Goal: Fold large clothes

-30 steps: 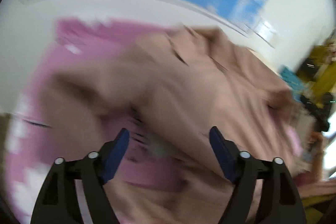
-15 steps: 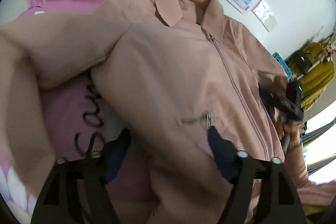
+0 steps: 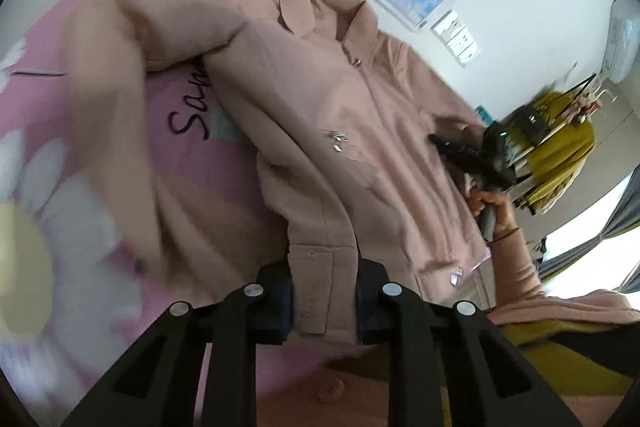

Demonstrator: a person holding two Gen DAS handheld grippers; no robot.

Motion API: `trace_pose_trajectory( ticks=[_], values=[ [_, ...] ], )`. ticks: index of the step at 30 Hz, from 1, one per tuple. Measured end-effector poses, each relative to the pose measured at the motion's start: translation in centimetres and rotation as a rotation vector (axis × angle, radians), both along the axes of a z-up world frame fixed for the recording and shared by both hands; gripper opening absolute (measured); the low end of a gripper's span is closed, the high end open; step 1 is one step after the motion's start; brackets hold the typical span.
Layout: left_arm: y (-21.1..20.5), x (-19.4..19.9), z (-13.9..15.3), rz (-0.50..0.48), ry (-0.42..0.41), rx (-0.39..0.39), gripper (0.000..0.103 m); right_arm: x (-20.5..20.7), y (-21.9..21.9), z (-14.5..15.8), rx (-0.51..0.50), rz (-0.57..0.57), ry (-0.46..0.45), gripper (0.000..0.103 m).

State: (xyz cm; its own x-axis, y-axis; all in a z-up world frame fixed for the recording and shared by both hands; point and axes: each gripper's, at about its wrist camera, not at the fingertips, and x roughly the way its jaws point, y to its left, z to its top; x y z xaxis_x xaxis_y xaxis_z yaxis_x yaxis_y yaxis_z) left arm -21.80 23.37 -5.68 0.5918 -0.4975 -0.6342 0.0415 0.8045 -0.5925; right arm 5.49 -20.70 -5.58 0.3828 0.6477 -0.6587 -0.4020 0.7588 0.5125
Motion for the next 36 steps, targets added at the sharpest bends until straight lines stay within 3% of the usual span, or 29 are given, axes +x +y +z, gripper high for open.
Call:
trace_pose_trajectory(
  ticks=[2, 6, 8, 10, 12, 15, 18, 21, 23, 28, 31, 32, 33, 34, 35, 36],
  values=[
    [-0.5, -1.6, 0.2, -0.01, -0.003, -0.03, 0.02, -0.1, -0.2, -0.1, -0.003, -0.004, 0.003, 0.011],
    [-1.6, -1.9, -0.8, 0.004, 0.046, 0.079, 0.029, 0.0, -0.2, -0.3, -0.011, 0.004, 0.014, 0.012],
    [-1.0, -1.6, 0.0, 0.029, 0.018, 0.058, 0.06, -0.2, -0.3, -0.1, -0.007, 0.005, 0.013, 0.014],
    [-0.7, -1.3, 1.8, 0.09, -0.053, 0.152, 0.08, -0.6, -0.5, 0.3, -0.016, 0.002, 0.0, 0.018],
    [-0.9, -0.4, 3.2, 0.138, -0.08, 0.264, 0.08, -1.2, -0.8, 0.8, -0.033, -0.003, -0.013, 0.033],
    [-1.9, 1.4, 4.1, 0.161, -0.108, 0.33, 0.079, -2.8, -1.7, 2.6, -0.081, -0.008, -0.076, 0.051],
    [-3.8, 3.8, 4.4, 0.118, -0.12, 0.398, 0.08, -5.2, -3.9, 5.4, -0.138, -0.048, -0.184, 0.058],
    [-6.4, 6.7, 4.3, 0.034, -0.13, 0.432, 0.08, -7.3, -8.2, 8.1, -0.206, -0.169, -0.294, 0.075],
    [-7.5, 8.3, 4.1, -0.005, -0.124, 0.428, 0.08, -7.9, -10.7, 8.3, -0.236, -0.224, -0.29, 0.083],
    [-9.8, 11.6, 4.3, -0.076, -0.121, 0.413, 0.08, -8.0, -13.8, 5.1, -0.255, -0.255, -0.173, 0.085],
    [-11.1, 13.0, 4.7, -0.114, -0.094, 0.411, 0.08, -7.6, -13.0, 3.3, -0.278, -0.236, -0.154, 0.081],
    [-11.4, 13.3, 4.9, -0.126, -0.081, 0.417, 0.08, -7.2, -12.9, 2.7, -0.278, -0.222, -0.132, 0.068],
    [-11.7, 13.3, 5.1, -0.138, -0.081, 0.419, 0.08, -7.0, -12.9, 2.4, -0.266, -0.203, -0.115, 0.049],
    [-11.9, 13.0, 5.6, -0.154, -0.1, 0.418, 0.08, -6.7, -12.8, 2.1, -0.249, -0.184, -0.093, 0.04],
    [-12.0, 12.6, 6.1, -0.159, -0.121, 0.42, 0.08, -6.6, -12.7, 2.1, -0.236, -0.165, -0.084, 0.017],
    [-12.0, 12.2, 6.6, -0.161, -0.141, 0.424, 0.08, -6.8, -12.8, 2.4, -0.192, -0.132, -0.077, 0.003]
  ],
)
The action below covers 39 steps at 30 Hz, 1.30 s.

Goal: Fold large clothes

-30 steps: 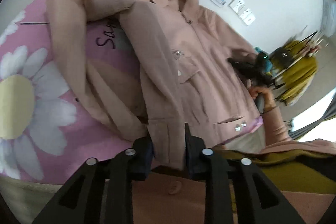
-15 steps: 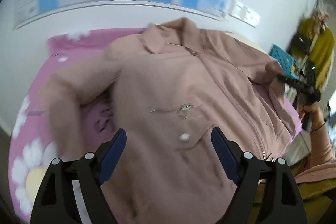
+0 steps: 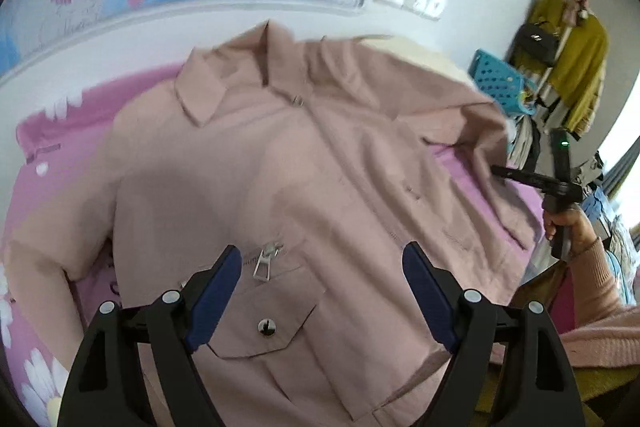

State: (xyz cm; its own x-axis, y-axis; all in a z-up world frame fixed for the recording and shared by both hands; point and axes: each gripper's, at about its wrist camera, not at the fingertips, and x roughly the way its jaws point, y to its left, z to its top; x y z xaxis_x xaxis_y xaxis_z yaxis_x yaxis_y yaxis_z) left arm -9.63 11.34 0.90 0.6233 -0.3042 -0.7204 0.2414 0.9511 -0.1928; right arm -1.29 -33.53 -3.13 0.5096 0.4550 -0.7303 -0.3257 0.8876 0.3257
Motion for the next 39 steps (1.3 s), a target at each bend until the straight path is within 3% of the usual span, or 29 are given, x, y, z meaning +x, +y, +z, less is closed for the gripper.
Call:
trace_pose_trajectory(
  ticks=[3, 8, 12, 16, 19, 21, 25, 28, 29, 30, 31, 32, 36, 39],
  values=[
    [0.0, -0.5, 0.8, 0.0, -0.031, 0.018, 0.08, -0.6, -0.1, 2.8, 0.084, 0.057, -0.033, 0.002],
    [0.6, 0.7, 0.0, -0.01, -0.006, -0.034, 0.08, -2.6, 3.3, 9.3, 0.124, 0.235, -0.126, 0.002],
    [1.0, 1.8, -0.1, -0.039, -0.008, -0.107, 0.08, -3.4, 8.6, 14.3, 0.127, 0.397, -0.21, 0.002],
    [1.3, 2.1, 0.9, -0.078, -0.043, -0.164, 0.08, -2.5, 15.2, 16.5, 0.167, 0.552, -0.227, 0.002],
    [2.0, 1.7, 1.8, -0.081, -0.077, -0.17, 0.08, -0.8, 21.0, 15.7, 0.187, 0.654, -0.179, 0.003],
    [2.9, 1.6, 2.1, -0.06, -0.086, -0.171, 0.08, 1.3, 25.5, 13.6, 0.2, 0.704, -0.101, 0.003],
    [3.9, 1.6, 1.5, -0.036, -0.07, -0.156, 0.081, 4.4, 31.6, 9.2, 0.195, 0.72, 0.017, 0.003],
    [3.7, 2.7, 0.1, -0.033, -0.019, -0.139, 0.081, 6.4, 34.8, 5.8, 0.21, 0.704, 0.112, 0.009],
    [3.5, 3.4, -0.5, -0.042, 0.007, -0.15, 0.081, 7.0, 35.8, 4.7, 0.178, 0.672, 0.131, 0.019],
    [3.3, 3.9, -0.8, -0.049, 0.019, -0.153, 0.081, 7.2, 36.3, 4.3, 0.164, 0.654, 0.14, 0.038],
    [2.9, 4.5, -1.3, -0.054, 0.033, -0.145, 0.081, 7.4, 36.6, 4.0, 0.152, 0.643, 0.148, 0.045],
    [2.5, 5.0, -1.7, -0.058, 0.044, -0.133, 0.081, 7.5, 36.5, 4.1, 0.152, 0.635, 0.141, 0.051],
    [1.0, 6.7, -2.8, -0.101, 0.089, -0.13, 0.081, 7.3, 32.7, 8.0, 0.181, 0.616, 0.017, 0.052],
    [-0.1, 6.8, -2.9, -0.137, 0.085, -0.118, 0.083, 7.8, 27.5, 10.6, 0.156, 0.509, -0.104, 0.059]
  ],
)
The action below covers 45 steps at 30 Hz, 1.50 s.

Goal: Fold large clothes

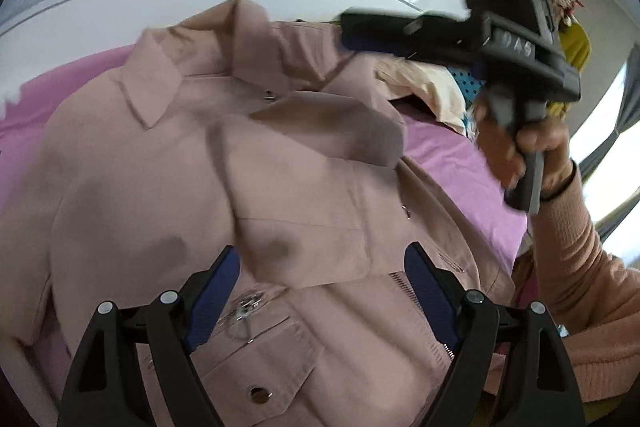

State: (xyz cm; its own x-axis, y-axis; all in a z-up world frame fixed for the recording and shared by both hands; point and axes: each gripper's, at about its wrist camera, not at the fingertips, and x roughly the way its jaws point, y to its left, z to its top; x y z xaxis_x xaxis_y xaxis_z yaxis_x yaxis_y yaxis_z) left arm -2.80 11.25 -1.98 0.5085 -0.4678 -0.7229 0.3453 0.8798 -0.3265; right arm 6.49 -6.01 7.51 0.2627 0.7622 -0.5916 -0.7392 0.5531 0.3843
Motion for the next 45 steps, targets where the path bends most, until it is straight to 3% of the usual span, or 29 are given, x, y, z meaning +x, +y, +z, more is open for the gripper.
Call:
trace_pose_trajectory(
  ticks=[3, 6, 9, 12, 14, 15, 16, 18, 19, 20, 23, 26, 28, 30, 32, 34, 37, 39, 41, 45],
  values=[
    [-2.0, 0.3, -0.1, -0.042, -0.009, 0.033, 0.086, 1.8, -4.8, -0.4, -0.056, -0.156, -0.037, 0.062],
    [-4.2, 1.2, -1.0, -0.076, 0.023, 0.072, 0.086, 4.1, -8.1, -3.5, -0.123, -0.291, 0.025, 0.062],
    [-6.4, 2.5, -2.2, -0.104, 0.056, 0.12, 0.086, 5.8, -9.2, -7.1, -0.147, -0.324, 0.111, 0.062],
    [-7.7, 3.5, -4.0, -0.103, 0.086, 0.203, 0.084, 6.6, -8.2, -9.3, -0.158, -0.309, 0.127, 0.062],
    [-7.6, 4.2, -5.2, -0.055, 0.104, 0.274, 0.055, 7.1, -7.5, -10.1, -0.166, -0.304, 0.134, 0.061],
    [-7.1, 4.3, -5.1, -0.036, 0.095, 0.275, 0.046, 7.4, -7.4, -10.5, -0.171, -0.302, 0.138, 0.058],
    [-5.9, 4.3, -4.7, -0.008, 0.094, 0.245, 0.029, 7.5, -7.2, -10.8, -0.162, -0.286, 0.153, 0.052],
    [-3.8, 4.3, -3.9, 0.032, 0.101, 0.182, 0.017, 7.6, -6.9, -11.2, -0.144, -0.266, 0.173, 0.019],
    [-2.0, 4.1, -3.3, 0.068, 0.084, 0.142, 0.007, 7.6, -7.3, -11.0, -0.123, -0.26, 0.178, 0.013],
    [0.0, 4.0, -2.6, 0.117, 0.075, 0.11, 0.006, 7.7, -7.6, -10.7, -0.102, -0.27, 0.176, 0.008],
    [5.9, 3.4, -0.7, 0.221, 0.026, -0.009, 0.006, 8.4, -10.4, -8.6, 0.017, -0.321, 0.176, 0.005],
    [10.8, 3.1, -0.7, 0.315, 0.032, -0.087, 0.006, 8.9, -12.1, -8.6, 0.088, -0.347, 0.223, 0.005],
    [12.7, 3.4, -1.8, 0.362, 0.052, -0.096, 0.009, 9.2, -12.0, -9.6, 0.044, -0.367, 0.237, 0.005],
    [14.0, 3.8, -3.0, 0.385, 0.108, -0.11, 0.02, 9.4, -12.0, -10.7, 0.015, -0.384, 0.266, 0.008],
    [15.0, 3.9, -4.1, 0.384, 0.131, -0.141, 0.059, 9.4, -12.2, -11.4, 0.016, -0.4, 0.283, 0.011],
    [15.2, 3.9, -4.0, 0.368, 0.108, -0.189, 0.062, 9.1, -12.4, -11.4, 0.028, -0.415, 0.289, 0.015],
    [15.5, 3.5, -3.2, 0.323, 0.083, -0.222, 0.077, 7.7, -12.6, -10.3, -0.015, -0.424, 0.231, 0.026],
    [15.4, 3.1, -2.5, 0.297, 0.043, -0.204, 0.079, 6.6, -12.8, -9.2, -0.028, -0.431, 0.185, 0.031],
    [14.4, 3.4, -1.6, 0.266, 0.015, -0.195, 0.09, 5.0, -13.1, -8.0, -0.018, -0.438, 0.13, 0.032],
    [12.1, 4.8, -1.4, 0.242, 0.017, -0.111, 0.09, 2.8, -11.8, -6.6, -0.027, -0.377, 0.066, 0.041]
  ],
)
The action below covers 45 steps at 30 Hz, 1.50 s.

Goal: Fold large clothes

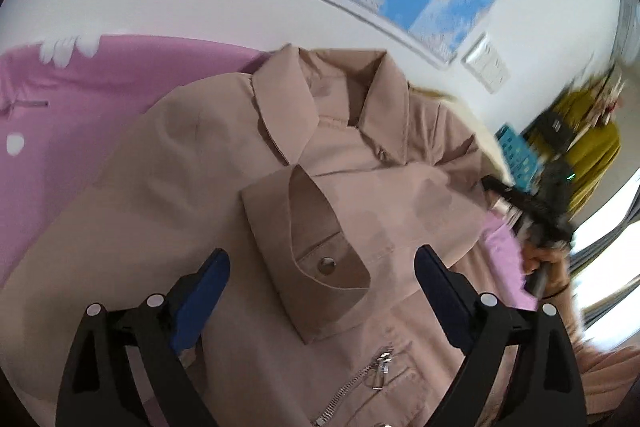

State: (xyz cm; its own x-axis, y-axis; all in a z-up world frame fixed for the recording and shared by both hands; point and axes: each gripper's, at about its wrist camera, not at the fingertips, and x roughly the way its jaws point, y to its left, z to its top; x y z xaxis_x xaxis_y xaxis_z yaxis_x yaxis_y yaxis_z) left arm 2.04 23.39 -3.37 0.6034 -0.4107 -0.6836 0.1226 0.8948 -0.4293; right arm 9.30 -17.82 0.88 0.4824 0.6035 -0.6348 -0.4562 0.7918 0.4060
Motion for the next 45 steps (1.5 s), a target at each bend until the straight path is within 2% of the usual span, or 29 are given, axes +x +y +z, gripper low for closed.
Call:
trace_pose_trajectory(
  ticks=[3, 6, 7, 9, 10, 11, 13, 14, 16, 19, 20, 21, 22, 23, 26, 27, 28, 29, 31, 33, 35, 36, 37, 38, 40, 42, 45],
  values=[
    [-1.6, 1.4, -0.6, -0.016, 0.038, 0.057, 0.091, -0.4, 3.3, -0.5, -0.106, 0.067, -0.035, 0.043],
    [-3.7, 3.6, -2.0, 0.032, 0.134, 0.231, 0.091, -0.2, 5.4, -1.5, -0.154, 0.1, -0.037, 0.044],
    [-4.1, 4.0, -2.4, 0.04, 0.146, 0.26, 0.087, 0.1, 6.2, -1.9, -0.175, 0.106, -0.04, 0.043],
    [-4.3, 4.8, -3.2, 0.058, 0.161, 0.295, 0.061, 0.6, 7.6, -2.6, -0.218, 0.122, -0.044, 0.043],
    [-3.9, 5.1, -3.4, 0.077, 0.165, 0.301, 0.036, 0.8, 7.7, -2.8, -0.235, 0.122, -0.048, 0.043],
    [-3.5, 5.2, -3.3, 0.094, 0.158, 0.299, 0.022, 1.1, 8.0, -2.9, -0.251, 0.12, -0.054, 0.043],
    [-2.1, 5.0, -2.1, 0.143, 0.086, 0.279, 0.019, 1.7, 8.0, -3.1, -0.27, 0.116, -0.064, 0.039],
    [-1.6, 4.9, -1.3, 0.158, 0.05, 0.275, 0.018, 2.0, 7.9, -3.0, -0.278, 0.105, -0.068, 0.03],
    [-0.4, 5.0, 0.0, 0.159, 0.0, 0.232, 0.018, 2.5, 7.6, -2.9, -0.261, 0.085, -0.059, 0.021],
    [0.6, 5.8, -0.2, 0.159, -0.003, 0.233, 0.019, 2.1, 7.4, -2.4, -0.208, 0.092, -0.06, 0.024],
    [0.8, 6.2, -0.8, 0.156, 0.013, 0.235, 0.019, 1.9, 7.8, -2.4, -0.215, 0.107, -0.066, 0.034],
    [0.8, 6.5, -1.3, 0.162, 0.029, 0.232, 0.02, 1.6, 8.4, -2.5, -0.243, 0.13, -0.077, 0.055],
    [0.8, 6.5, -2.0, 0.16, 0.05, 0.222, 0.023, 1.4, 9.1, -2.7, -0.269, 0.141, -0.096, 0.061],
    [0.9, 6.6, -2.7, 0.155, 0.067, 0.213, 0.027, 1.2, 9.6, -3.0, -0.298, 0.15, -0.11, 0.065],
    [1.1, 6.4, -4.1, 0.155, 0.087, 0.206, 0.029, 2.0, 11.5, -4.5, -0.385, 0.184, -0.096, 0.065],
    [1.1, 6.3, -4.2, 0.157, 0.087, 0.214, 0.029, 2.3, 11.7, -4.9, -0.4, 0.185, -0.092, 0.063],
    [1.2, 6.2, -4.2, 0.161, 0.084, 0.218, 0.028, 2.8, 12.0, -5.4, -0.411, 0.193, -0.073, 0.049],
    [1.2, 6.2, -4.0, 0.16, 0.084, 0.214, 0.028, 3.1, 12.0, -5.6, -0.4, 0.196, -0.049, 0.025],
    [1.4, 6.1, -4.0, 0.166, 0.085, 0.213, 0.026, 3.5, 11.6, -5.3, -0.369, 0.194, -0.043, 0.006],
    [1.6, 6.0, -3.9, 0.164, 0.075, 0.215, 0.028, 3.3, 10.9, -3.9, -0.369, 0.146, -0.11, 0.005],
    [1.8, 6.1, -4.0, 0.17, 0.086, 0.215, 0.049, 3.3, 10.3, -2.9, -0.369, 0.092, -0.144, 0.005],
    [1.8, 6.0, -3.9, 0.166, 0.079, 0.214, 0.05, 3.7, 10.1, -2.7, -0.364, 0.073, -0.146, 0.005],
    [1.8, 5.9, -3.7, 0.165, 0.075, 0.231, 0.05, 4.1, 9.9, -2.9, -0.366, 0.059, -0.128, 0.005],
    [1.8, 5.7, -3.4, 0.175, 0.077, 0.254, 0.061, 4.6, 9.9, -3.5, -0.379, 0.057, -0.092, 0.007],
    [2.2, 4.2, -2.1, 0.217, 0.041, 0.316, 0.071, 4.9, 9.6, -4.2, -0.389, 0.048, -0.059, 0.012],
    [2.9, 2.4, -0.9, 0.238, 0.006, 0.357, 0.074, 4.5, 9.1, -4.0, -0.373, 0.036, -0.051, 0.03],
    [5.1, -2.1, 1.1, 0.298, -0.04, 0.408, 0.077, 2.9, 8.9, -2.6, -0.342, 0.033, -0.096, 0.046]
  ],
)
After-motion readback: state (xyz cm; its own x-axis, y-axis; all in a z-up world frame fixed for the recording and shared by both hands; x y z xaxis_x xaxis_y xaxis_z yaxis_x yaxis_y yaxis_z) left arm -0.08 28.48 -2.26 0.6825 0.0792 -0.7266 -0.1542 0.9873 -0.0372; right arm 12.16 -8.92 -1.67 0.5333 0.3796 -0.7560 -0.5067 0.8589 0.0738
